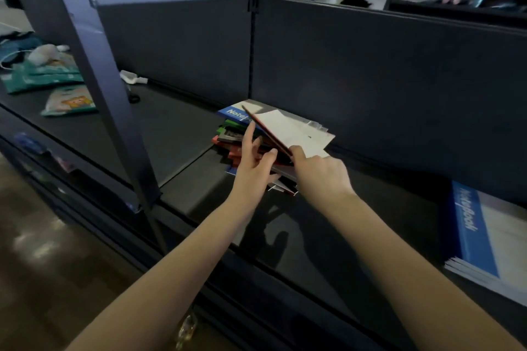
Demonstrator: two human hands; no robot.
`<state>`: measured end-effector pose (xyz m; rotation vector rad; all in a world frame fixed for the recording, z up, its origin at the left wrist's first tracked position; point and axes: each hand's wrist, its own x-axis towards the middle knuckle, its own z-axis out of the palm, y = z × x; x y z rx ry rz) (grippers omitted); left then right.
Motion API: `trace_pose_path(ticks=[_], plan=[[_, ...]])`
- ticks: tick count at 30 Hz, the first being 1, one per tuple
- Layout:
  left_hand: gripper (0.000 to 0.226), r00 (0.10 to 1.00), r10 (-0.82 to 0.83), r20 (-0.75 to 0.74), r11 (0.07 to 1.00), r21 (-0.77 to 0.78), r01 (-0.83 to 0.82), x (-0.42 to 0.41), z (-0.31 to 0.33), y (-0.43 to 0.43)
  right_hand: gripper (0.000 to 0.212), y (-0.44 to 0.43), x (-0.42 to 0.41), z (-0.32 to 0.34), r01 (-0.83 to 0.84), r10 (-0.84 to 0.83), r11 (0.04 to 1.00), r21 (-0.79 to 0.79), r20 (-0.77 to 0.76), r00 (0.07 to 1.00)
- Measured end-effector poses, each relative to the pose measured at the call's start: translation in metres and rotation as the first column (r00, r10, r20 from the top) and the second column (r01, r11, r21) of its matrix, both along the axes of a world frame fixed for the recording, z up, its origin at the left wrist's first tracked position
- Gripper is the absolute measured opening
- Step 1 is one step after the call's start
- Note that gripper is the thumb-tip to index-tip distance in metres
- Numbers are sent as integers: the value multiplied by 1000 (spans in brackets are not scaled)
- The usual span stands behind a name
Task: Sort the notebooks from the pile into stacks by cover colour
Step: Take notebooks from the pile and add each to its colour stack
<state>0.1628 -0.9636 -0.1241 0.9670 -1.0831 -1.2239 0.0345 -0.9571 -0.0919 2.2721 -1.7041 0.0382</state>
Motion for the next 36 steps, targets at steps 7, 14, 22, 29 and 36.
trace_pose_path(ticks=[7, 14, 22, 29, 36], plan=[[62, 991, 28, 129, 997, -69, -19, -19, -9, 8, 47, 37, -3, -18, -94, 78, 992, 90, 166, 983], [68, 984, 63, 164, 990, -139, -40, -33, -12, 17, 54, 53, -59, -31, 104, -157, 985, 139, 454, 877], [62, 974, -173, 144, 967, -165, 196, -87, -6, 30, 68, 73, -130, -39, 233, -367, 927, 294, 841, 398], [62, 945, -250, 212, 935, -200, 293, -146, -10, 45, 73, 109, -190, -49, 313, -406, 878, 362, 910, 88], [64, 918, -331, 218, 906, -200, 374, -214, -4, 70, 47, 153, -250, -45, 450, -297, 850, 275, 955, -21]])
